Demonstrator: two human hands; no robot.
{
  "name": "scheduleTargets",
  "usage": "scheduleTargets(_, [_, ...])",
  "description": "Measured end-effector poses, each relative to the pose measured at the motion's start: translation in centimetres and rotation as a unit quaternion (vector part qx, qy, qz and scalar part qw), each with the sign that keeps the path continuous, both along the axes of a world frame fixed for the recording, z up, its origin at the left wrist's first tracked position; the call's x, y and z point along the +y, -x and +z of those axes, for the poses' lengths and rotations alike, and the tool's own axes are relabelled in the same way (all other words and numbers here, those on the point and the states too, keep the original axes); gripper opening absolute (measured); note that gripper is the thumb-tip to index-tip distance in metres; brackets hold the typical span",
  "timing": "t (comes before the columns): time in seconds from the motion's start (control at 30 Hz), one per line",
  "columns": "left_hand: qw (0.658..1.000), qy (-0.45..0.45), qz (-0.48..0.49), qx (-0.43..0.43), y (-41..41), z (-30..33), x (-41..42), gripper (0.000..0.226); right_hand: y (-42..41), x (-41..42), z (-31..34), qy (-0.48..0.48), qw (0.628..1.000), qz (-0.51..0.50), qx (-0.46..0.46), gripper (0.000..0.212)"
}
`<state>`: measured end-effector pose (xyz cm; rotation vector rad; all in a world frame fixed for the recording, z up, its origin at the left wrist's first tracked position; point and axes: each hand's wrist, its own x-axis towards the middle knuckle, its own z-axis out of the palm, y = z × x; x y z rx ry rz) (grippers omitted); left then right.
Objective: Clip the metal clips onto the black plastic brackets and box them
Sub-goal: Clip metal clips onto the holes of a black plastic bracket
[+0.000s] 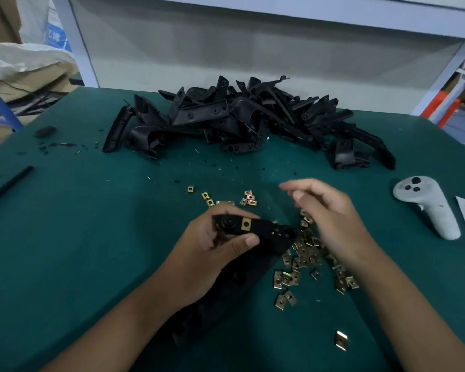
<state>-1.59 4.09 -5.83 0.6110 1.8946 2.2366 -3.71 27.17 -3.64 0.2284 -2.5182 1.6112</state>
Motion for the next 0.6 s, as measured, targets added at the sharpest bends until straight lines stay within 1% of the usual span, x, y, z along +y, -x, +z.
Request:
scheduleTargets(0.03, [1.000, 0.008, 0.001, -0.001, 0.0, 0.0, -0.1, 0.020, 0.2, 0.5, -0.3, -0.079, 0.997, -0.025, 0.012, 0.019])
scheduleTargets(0.07, [1.000, 0.016, -0.001, -0.005, 0.0, -0.1, -0.1, 0.017, 0.4, 0.7, -0.6, -0.156, 0.987, -0.021, 0.007, 0.018])
scheduleTargets(0.13, [0.999, 0.026, -0.013, -0.016, -0.2, -0.2, 0.0, 0.014, 0.4, 0.9, -1.1, -0.281, 0.959, 0.028, -0.028, 0.026])
scheduleTargets(0.17, [0.999, 0.021, -0.023, -0.022, -0.3, -0.3, 0.1, 0.015, 0.4, 1.0, -1.3, -0.314, 0.948, 0.045, -0.036, 0.029])
scheduleTargets(0.23, [0.998, 0.003, -0.043, -0.042, -0.6, -0.4, 0.4, 0.019, 0.4, 0.9, -1.3, -0.326, 0.943, 0.056, -0.022, 0.022])
scheduleTargets(0.33, [0.997, 0.003, -0.052, -0.054, -0.6, -0.3, 0.3, 0.022, 0.3, 0.6, -1.0, -0.304, 0.951, 0.058, -0.013, 0.006])
scheduleTargets(0.43, [0.996, 0.008, -0.057, -0.066, -0.5, 0.3, 0.2, 0.018, 0.2, 0.4, -1.0, -0.252, 0.966, 0.049, -0.025, 0.012])
scheduleTargets(0.5, [0.997, 0.015, -0.051, -0.062, -0.5, 0.5, 0.3, 0.016, 0.2, 0.1, -0.7, -0.165, 0.986, 0.030, -0.026, 0.009])
scheduleTargets(0.57, [0.996, 0.016, -0.049, -0.068, -0.5, 0.7, 0.3, 0.017, 0.2, -0.3, -0.3, -0.012, 0.998, 0.030, -0.053, 0.005])
scheduleTargets(0.6, [0.996, 0.015, -0.052, -0.076, -0.5, 0.9, 0.2, 0.020, 0.1, -0.5, -0.1, 0.070, 0.994, 0.044, -0.073, 0.005])
